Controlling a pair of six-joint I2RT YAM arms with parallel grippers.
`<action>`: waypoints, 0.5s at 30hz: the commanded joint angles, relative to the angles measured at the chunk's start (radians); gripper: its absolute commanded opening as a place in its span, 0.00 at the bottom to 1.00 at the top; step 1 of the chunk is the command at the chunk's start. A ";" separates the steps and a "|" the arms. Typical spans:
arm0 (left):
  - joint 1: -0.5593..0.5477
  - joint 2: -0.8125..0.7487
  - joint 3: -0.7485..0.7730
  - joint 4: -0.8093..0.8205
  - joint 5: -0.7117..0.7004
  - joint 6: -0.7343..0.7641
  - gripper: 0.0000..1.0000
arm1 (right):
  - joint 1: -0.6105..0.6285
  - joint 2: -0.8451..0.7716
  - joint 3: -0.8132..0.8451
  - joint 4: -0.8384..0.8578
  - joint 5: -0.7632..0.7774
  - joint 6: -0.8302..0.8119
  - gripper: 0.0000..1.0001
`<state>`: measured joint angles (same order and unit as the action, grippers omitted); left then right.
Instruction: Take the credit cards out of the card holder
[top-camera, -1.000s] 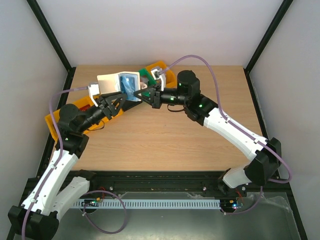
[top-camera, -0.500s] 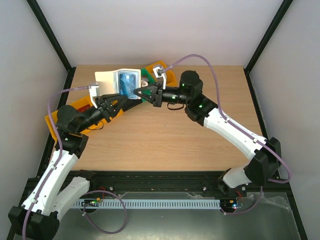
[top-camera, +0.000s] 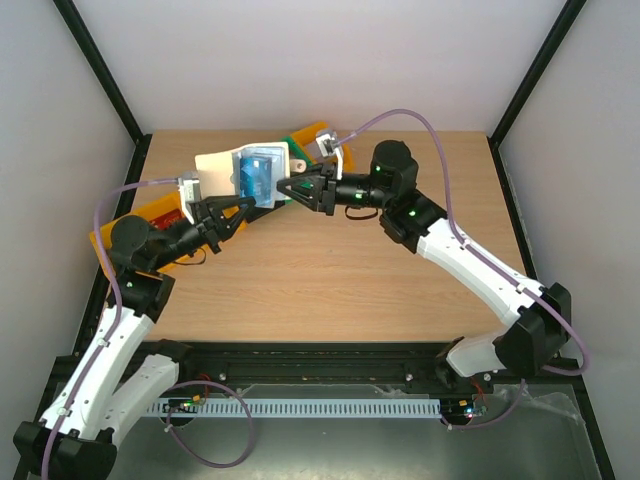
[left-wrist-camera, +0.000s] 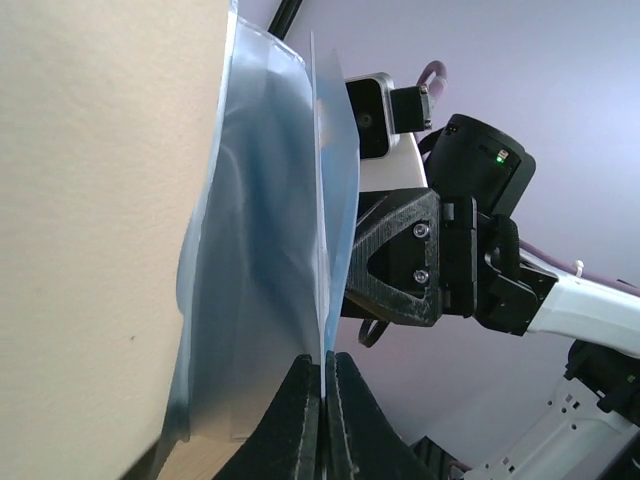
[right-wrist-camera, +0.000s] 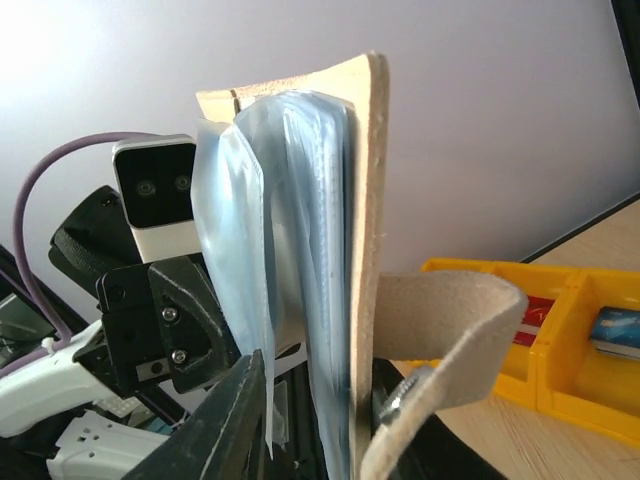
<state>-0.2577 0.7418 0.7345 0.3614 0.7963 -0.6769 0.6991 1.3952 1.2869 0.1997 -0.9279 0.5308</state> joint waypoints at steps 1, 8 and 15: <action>-0.002 -0.002 0.002 0.042 0.019 0.005 0.02 | -0.005 -0.015 -0.004 0.054 -0.090 0.045 0.27; -0.003 0.017 0.008 0.073 0.030 -0.008 0.02 | 0.019 0.006 -0.010 0.132 -0.143 0.094 0.31; -0.001 0.008 0.027 0.019 0.034 0.033 0.02 | 0.004 0.005 -0.001 0.118 -0.087 0.088 0.02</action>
<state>-0.2588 0.7586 0.7345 0.4030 0.8192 -0.6792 0.7059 1.4044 1.2720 0.2726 -1.0103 0.6151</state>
